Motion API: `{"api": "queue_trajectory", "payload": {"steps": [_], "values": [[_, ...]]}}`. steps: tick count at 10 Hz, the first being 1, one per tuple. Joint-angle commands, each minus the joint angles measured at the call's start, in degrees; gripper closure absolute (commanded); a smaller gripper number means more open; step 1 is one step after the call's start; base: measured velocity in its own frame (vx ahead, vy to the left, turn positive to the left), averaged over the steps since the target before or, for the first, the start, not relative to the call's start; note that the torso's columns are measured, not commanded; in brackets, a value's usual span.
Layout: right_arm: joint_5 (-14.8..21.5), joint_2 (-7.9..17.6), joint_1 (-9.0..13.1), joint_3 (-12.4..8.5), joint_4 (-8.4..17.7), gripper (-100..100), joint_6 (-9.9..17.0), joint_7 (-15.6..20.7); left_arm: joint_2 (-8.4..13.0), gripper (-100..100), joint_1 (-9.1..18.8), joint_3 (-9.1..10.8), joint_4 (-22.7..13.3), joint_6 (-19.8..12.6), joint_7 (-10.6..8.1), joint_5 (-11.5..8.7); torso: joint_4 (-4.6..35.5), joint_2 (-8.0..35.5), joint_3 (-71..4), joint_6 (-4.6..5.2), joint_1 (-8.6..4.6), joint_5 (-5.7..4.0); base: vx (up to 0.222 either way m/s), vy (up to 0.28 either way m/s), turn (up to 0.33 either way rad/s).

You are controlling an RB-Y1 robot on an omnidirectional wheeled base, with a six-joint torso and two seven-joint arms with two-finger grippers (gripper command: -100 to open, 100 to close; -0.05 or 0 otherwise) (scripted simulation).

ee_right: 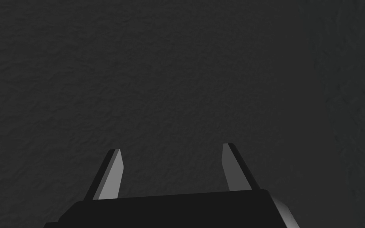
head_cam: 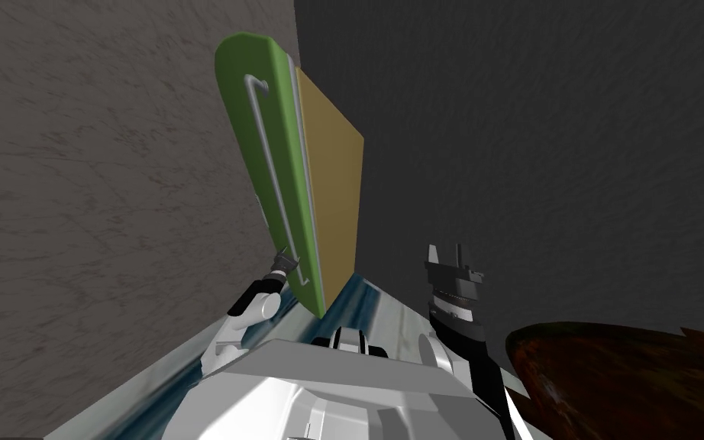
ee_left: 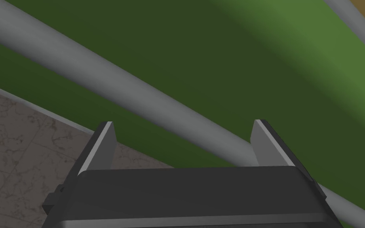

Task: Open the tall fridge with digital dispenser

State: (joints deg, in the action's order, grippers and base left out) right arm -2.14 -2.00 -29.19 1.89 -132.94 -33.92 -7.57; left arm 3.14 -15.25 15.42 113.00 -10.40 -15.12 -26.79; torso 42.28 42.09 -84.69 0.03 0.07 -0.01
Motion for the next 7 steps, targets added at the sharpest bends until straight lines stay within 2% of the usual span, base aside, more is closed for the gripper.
{"api": "queue_trajectory", "payload": {"steps": [1,2,3,4,6,7], "values": [[0.00,0.00,0.00,0.00,0.00,0,0.00,0.00,0.03,100,-3.22,-1.19,2.00,1.59,0.02,-0.68,0.05,0.10,0.05,-0.06,-0.02,-0.04,0.001,0.005,-0.006],[0.00,0.00,0.00,0.00,0.00,0,0.00,0.00,0.01,100,-4.40,-1.65,2.62,2.11,0.03,-0.92,0.05,0.17,0.10,-0.06,-0.05,-0.06,0.000,0.000,0.000],[0.00,0.00,0.00,0.00,0.00,0,0.00,0.00,0.07,100,-3.75,-1.35,2.28,1.52,-0.13,-0.90,0.04,0.19,0.12,-0.04,-0.07,-0.05,-0.005,0.000,0.001],[0.00,0.00,0.00,0.00,0.00,0,0.00,0.00,2.14,-100,-3.88,-1.53,2.16,1.63,-0.31,-1.11,0.05,0.16,0.10,-0.03,-0.07,-0.04,0.000,0.000,0.000],[0.00,0.00,0.00,0.00,0.00,0,0.00,0.00,4.07,-100,-3.80,-1.74,1.81,1.60,-0.74,-1.53,0.06,0.09,0.05,-0.04,0.06,-0.02,-0.004,0.009,-0.008],[0.00,0.00,0.00,0.00,0.00,0,0.00,0.00,4.61,-100,-3.49,-2.52,0.26,1.50,-2.25,-2.98,0.08,0.03,0.01,-0.07,0.14,-0.03,-0.002,0.062,-0.023]]}}
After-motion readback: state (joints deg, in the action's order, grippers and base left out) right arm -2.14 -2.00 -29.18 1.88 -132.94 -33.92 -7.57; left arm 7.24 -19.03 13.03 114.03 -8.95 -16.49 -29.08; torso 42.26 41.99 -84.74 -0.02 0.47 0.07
